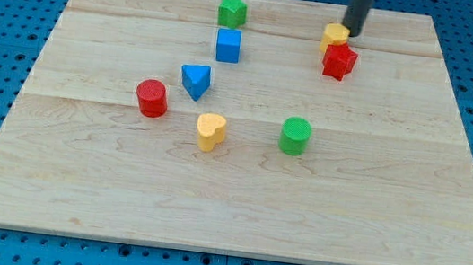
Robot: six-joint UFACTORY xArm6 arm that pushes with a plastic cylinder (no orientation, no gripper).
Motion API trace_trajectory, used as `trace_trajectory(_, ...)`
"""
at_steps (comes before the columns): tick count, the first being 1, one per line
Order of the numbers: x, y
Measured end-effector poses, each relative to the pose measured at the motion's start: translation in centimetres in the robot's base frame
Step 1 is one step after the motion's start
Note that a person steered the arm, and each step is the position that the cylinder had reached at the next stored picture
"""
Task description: Slide the green circle into the yellow heart
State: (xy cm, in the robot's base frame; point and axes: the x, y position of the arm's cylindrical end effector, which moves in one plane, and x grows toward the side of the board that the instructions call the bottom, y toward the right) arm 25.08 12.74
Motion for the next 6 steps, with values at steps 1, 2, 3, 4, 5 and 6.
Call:
trace_trajectory(1,-0.9,-3.7)
trace_trajectory(2,-1.7,-4.5)
trace_trajectory(3,0.4,-4.4)
trace_trajectory(4,4.5,-3.7)
trace_trajectory(5,8.4,-3.5)
trace_trajectory(6,11.4,-2.7)
